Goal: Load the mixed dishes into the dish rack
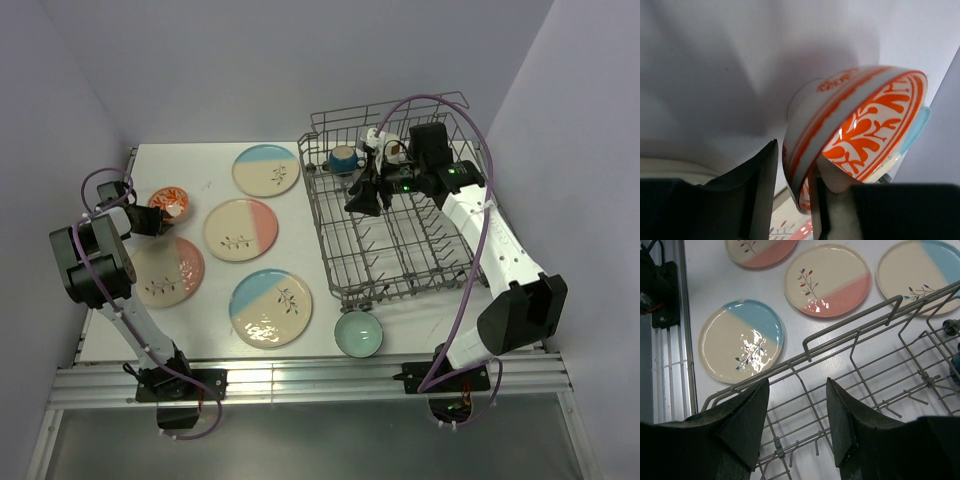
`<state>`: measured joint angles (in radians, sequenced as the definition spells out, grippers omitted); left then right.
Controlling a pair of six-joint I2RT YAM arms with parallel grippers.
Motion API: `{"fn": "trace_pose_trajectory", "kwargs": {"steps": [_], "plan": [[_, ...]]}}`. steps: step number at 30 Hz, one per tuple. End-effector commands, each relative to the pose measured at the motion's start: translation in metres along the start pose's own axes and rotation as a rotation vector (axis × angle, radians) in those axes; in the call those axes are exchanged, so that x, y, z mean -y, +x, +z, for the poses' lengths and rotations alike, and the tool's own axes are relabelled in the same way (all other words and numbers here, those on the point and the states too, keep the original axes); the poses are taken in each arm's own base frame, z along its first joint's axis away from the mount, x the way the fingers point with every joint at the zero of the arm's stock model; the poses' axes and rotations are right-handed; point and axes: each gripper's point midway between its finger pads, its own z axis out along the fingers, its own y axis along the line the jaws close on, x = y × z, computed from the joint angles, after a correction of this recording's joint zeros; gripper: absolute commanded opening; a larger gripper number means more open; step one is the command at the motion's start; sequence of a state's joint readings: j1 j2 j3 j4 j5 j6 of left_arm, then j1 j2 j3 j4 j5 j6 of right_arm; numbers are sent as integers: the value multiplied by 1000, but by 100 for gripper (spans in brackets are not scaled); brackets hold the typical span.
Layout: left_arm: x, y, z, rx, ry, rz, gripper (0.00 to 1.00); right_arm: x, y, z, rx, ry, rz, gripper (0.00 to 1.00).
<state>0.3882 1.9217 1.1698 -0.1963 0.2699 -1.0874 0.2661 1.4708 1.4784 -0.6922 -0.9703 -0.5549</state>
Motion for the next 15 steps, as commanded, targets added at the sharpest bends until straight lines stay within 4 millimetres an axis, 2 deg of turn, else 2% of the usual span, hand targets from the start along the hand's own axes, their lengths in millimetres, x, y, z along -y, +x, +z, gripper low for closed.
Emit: {"fn": "trace_pose_trajectory", "kwargs": {"steps": [1, 2, 3, 5, 10, 14, 15], "plan": [[22, -9, -3, -3, 58, 13, 26, -2, -11, -1, 15, -13, -35, 57], [24, -8, -4, -14, 71, 16, 21, -2, -12, -2, 16, -11, -37, 57], [26, -8, -5, -17, 80, 18, 10, -3, -14, -3, 18, -13, -51, 57], [34, -9, -9, -25, 113, 39, 1, -5, -14, -4, 13, -15, -58, 57], [57, -4, -28, -65, 216, 92, 0, -10, -11, -9, -5, -24, -134, 58], [80, 9, -56, -117, 324, 138, 0, -17, -12, -17, -27, -41, -271, 63], [90, 11, -71, -113, 369, 156, 0, -17, -15, -19, -27, -43, -352, 65]]}}
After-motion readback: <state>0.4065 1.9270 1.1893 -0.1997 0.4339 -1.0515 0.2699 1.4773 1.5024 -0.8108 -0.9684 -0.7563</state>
